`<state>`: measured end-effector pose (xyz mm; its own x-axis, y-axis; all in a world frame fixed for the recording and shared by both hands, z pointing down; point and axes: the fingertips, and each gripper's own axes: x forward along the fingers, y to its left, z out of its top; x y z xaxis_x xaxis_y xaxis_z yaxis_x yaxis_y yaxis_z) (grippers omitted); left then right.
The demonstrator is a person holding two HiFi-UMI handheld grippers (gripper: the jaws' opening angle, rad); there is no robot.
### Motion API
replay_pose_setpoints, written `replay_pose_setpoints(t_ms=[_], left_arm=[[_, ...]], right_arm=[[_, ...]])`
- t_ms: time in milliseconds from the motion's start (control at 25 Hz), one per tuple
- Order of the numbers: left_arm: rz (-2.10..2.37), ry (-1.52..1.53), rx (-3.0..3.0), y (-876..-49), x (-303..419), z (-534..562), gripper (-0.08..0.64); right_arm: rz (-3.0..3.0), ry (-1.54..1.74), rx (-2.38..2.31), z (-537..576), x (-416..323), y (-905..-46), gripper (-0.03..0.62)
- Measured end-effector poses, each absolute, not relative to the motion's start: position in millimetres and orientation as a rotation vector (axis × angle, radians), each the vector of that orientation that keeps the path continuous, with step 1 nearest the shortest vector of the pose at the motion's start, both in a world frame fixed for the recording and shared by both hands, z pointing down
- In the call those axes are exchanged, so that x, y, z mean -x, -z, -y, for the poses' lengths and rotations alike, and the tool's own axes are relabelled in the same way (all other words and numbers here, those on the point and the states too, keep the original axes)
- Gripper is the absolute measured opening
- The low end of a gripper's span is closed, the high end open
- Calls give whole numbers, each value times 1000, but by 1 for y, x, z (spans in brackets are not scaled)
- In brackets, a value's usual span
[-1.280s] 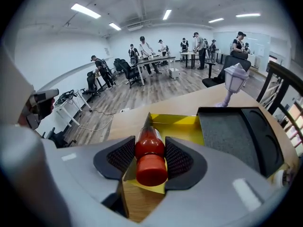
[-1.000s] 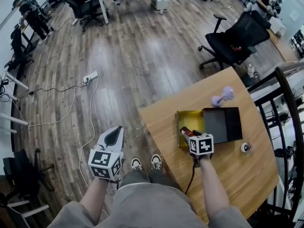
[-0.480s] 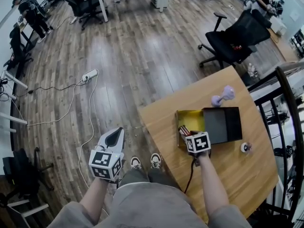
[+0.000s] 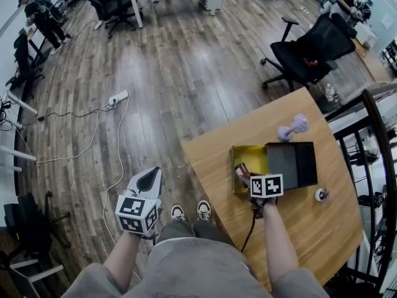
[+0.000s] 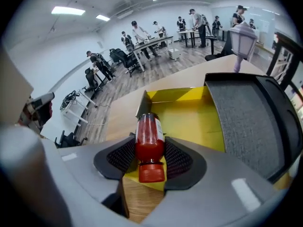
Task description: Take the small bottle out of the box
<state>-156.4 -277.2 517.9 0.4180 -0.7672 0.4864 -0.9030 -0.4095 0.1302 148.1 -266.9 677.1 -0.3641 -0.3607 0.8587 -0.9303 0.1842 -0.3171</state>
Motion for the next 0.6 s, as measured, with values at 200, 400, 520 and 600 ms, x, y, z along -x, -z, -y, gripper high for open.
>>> replay_pose_setpoints(t_ms=[200,400,520,600], left_arm=[[1435,-490,-2302,-516,159,281,0],[1438,-474,-2314,-506,155,285,0],[1450,-457,-2328,-496,153,290,0],[1463,-441,-2342,-486,153,292,0]], right_arm=[[1921,-1174,-1306,276,-149,-650,202],[2079,-1161,-1361,286,-143,-603,202],[2174,-1124,-1381,295,-136,-569,202],[2241,-1066,-1403,300,-129,-541,202]])
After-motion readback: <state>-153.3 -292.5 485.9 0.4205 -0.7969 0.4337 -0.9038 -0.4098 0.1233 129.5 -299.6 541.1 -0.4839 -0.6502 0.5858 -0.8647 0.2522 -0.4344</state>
